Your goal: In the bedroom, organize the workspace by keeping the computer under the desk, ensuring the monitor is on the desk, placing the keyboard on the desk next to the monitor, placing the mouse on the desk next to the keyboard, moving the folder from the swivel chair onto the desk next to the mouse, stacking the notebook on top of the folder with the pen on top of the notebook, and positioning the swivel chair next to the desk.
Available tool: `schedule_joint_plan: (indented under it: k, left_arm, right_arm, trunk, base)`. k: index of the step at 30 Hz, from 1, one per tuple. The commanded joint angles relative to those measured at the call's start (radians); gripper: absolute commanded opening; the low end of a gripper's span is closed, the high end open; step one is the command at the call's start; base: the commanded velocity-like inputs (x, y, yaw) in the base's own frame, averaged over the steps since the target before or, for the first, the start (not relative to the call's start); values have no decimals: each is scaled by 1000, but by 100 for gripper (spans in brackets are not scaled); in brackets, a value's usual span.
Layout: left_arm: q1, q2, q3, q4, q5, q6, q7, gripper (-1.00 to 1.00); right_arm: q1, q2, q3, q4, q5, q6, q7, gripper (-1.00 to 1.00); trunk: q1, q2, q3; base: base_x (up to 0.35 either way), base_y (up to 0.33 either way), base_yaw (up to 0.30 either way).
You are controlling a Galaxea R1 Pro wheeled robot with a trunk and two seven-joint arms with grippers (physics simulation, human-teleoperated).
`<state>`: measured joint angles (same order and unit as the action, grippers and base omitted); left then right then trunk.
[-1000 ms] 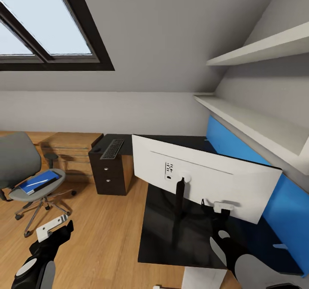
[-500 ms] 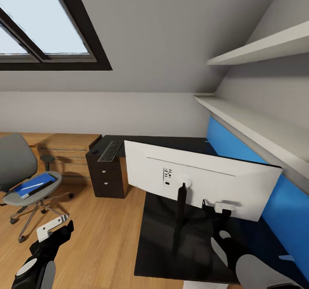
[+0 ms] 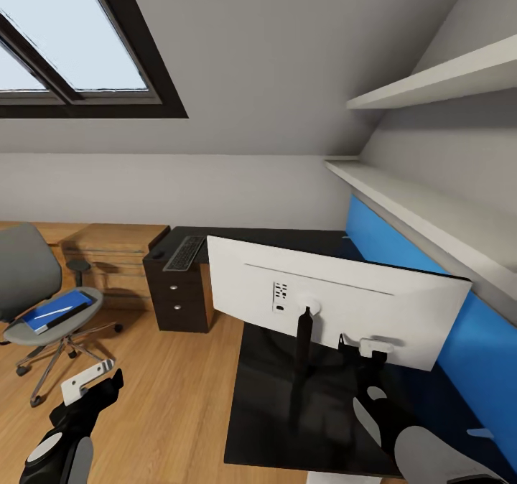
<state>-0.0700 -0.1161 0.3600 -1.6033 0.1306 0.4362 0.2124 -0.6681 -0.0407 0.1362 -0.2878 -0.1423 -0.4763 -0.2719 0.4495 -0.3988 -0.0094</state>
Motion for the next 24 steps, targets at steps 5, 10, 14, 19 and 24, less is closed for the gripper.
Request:
schedule_joint_plan:
  k: [5,10,14,19,24]
  left_arm:
    - [-1,-1,0,-1,11,4,5,100]
    - [-1,0,0,-1,11,4,5,100]
    - [-1,-1,0,-1,11,4,5,100]
    - [-1,-1,-1,-1,11,4,5,100]
    - [-1,-1,0,-1,11,4,5,100]
  right_arm:
    - [-1,-1,10,0,-10,-5,-3,100]
    - [-1,-1,11,-1,-10,-5,-3,100]
    - [-1,-1,11,-1,-9,-5,-3,100]
    - [-1,-1,11,-1,-9,-6,-3,100]
    - [-1,-1,12,-1,-8,-16,-3,100]
  trunk:
    - [0,-1,-1]
    - [0,-1,-1]
    - [0,-1,-1]
    - [0,-1,-1]
    - [0,-1,-1]
  base:
    - [0,0,0]
    - [116,0,0]
    - [28,0,0]
    - [50,-12,0]
    - [211,-58,0]
